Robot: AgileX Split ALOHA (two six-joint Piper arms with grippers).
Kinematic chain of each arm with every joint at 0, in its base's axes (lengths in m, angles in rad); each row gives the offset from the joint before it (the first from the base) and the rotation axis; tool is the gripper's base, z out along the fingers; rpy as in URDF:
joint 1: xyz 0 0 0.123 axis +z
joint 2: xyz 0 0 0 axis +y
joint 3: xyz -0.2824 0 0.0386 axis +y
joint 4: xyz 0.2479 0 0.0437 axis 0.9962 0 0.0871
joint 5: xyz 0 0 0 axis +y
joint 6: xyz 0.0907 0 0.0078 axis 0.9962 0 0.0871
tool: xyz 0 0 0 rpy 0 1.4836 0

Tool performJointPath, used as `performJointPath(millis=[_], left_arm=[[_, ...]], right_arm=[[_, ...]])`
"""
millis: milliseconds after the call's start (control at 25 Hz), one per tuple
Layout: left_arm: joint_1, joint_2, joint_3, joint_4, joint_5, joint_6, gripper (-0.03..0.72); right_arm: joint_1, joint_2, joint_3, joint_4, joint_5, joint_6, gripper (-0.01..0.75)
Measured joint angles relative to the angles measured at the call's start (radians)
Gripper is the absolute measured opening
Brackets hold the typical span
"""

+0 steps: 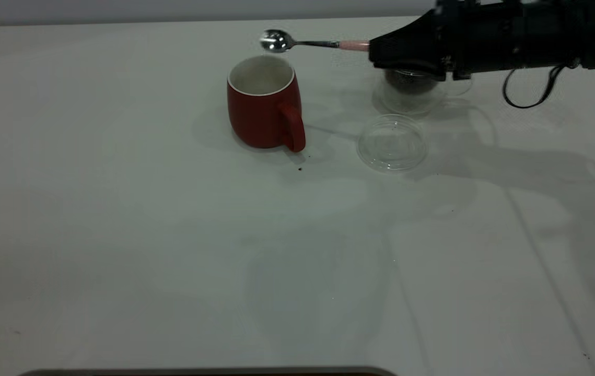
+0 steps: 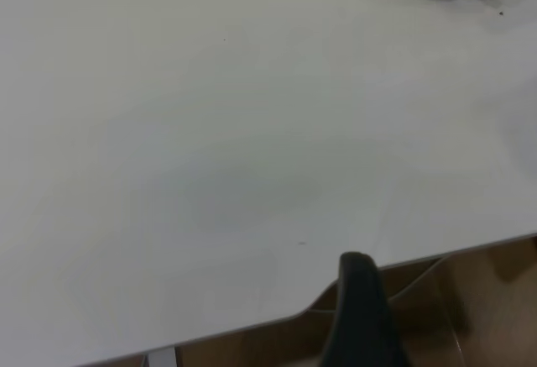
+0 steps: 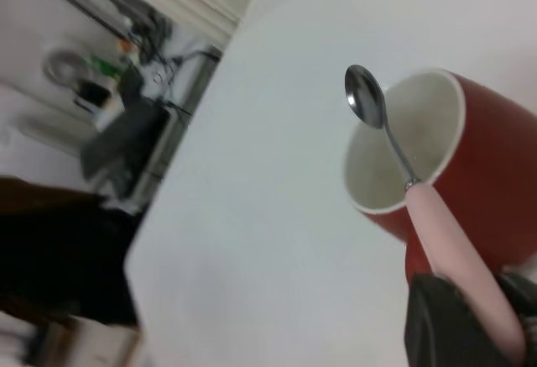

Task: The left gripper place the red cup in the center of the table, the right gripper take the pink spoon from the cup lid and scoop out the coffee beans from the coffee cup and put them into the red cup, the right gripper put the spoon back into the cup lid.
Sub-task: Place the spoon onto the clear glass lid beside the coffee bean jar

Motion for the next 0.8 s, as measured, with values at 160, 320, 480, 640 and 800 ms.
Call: performJointPath(millis=[160,320,480,640,800], left_arm=[[0.0,0.0,0.0,0.0,0.0,0.0,0.586],[0.0,0.0,0.0,0.0,0.0,0.003,0.586],[0.0,0.0,0.0,0.0,0.0,0.003,0.586],[0.0,0.0,0.0,0.0,0.0,0.003,0.586],[0.0,0.0,0.0,0.0,0.0,0.003,0.586]], right_arm=[[-0.055,-0.069,0.12,-0.007,0.0,0.141,0.111],[-0.14,-0.159,0.303,0.018,0.007,0.19,0.111],[-0.259,-0.179,0.464,0.024,0.006,0.216,0.111],[-0.318,-0.165,0.505,0.031,-0.021,0.209,0.111],[-0.324,-0.1,0.477,0.036,-0.047,0.208,0.111]])
